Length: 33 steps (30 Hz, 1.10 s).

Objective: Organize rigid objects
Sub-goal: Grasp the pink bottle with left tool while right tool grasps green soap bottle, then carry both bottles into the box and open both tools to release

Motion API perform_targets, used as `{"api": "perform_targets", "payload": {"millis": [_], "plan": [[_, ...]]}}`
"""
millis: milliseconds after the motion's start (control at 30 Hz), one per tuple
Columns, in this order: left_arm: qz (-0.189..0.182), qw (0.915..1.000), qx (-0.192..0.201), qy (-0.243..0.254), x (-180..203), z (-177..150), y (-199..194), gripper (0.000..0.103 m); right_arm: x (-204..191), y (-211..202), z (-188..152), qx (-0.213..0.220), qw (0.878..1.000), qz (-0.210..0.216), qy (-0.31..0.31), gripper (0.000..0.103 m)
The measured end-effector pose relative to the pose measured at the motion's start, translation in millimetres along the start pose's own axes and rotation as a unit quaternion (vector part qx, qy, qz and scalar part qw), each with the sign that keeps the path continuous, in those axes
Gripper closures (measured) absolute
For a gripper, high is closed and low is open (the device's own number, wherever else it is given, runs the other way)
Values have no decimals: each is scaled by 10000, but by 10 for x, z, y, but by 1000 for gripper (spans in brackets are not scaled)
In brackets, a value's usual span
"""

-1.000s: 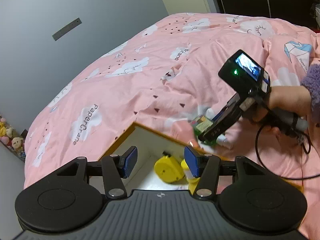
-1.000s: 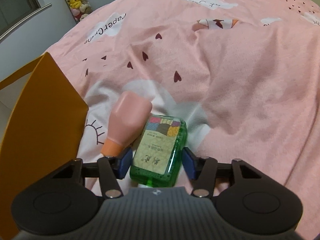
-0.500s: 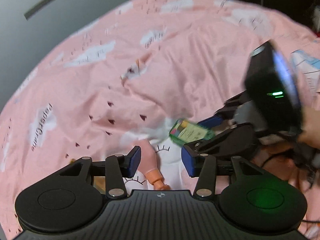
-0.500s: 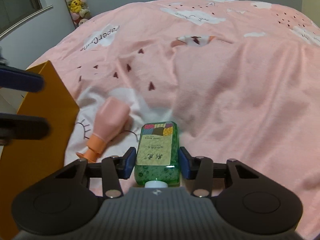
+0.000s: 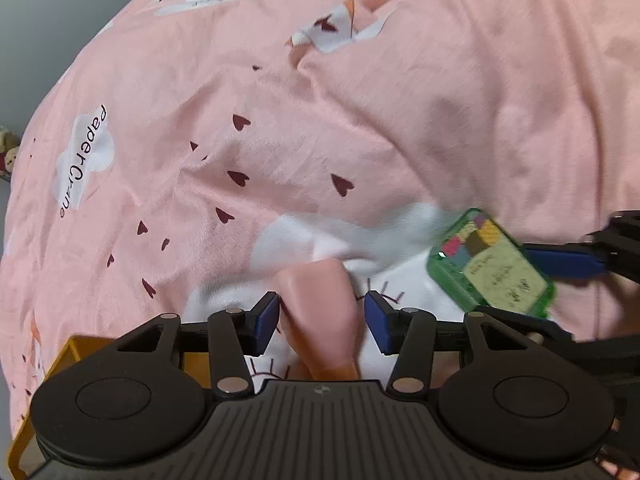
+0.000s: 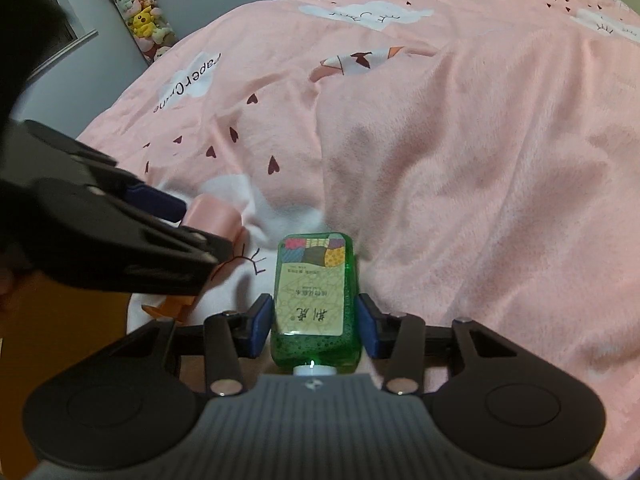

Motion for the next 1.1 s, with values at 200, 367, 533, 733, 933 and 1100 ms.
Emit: {"api": "perform_targets", "payload": {"millis": [200,367,533,733,933,1100], "plan": [[96,9998,-153,-96,-88,39,157,44,-13,2,22,18,10000,11,-81,57],[69,9995,-285,-102,-136,75,253,48,-35,32,53,41,9999,20,-142,55],[7,9998,-150,-134,-138,48,202,48,-65,56,62,38,9997,10,-222,55],[-138,9999,64,-37,-58,-39,37,49,-66,-17,36,145,9996,-19,-222,55],[-231,9982,552,23,-18,-131,-227,52,-24,-147,30,350,9993,-40,-101,57],[-354,9952,905,93,85,-181,-539,56,-12,-285,22,581,9983,-69,-82,57]]}}
Point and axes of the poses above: each gripper's, at about its wrist camera, not at the fingertips, and y roughly the way its jaws point, x to its right, z to its top, the point moved 3 cm from there along y, roughly the way its jaws point, and after that the axes turned 15 degrees about -z, right-handed, at the moved point
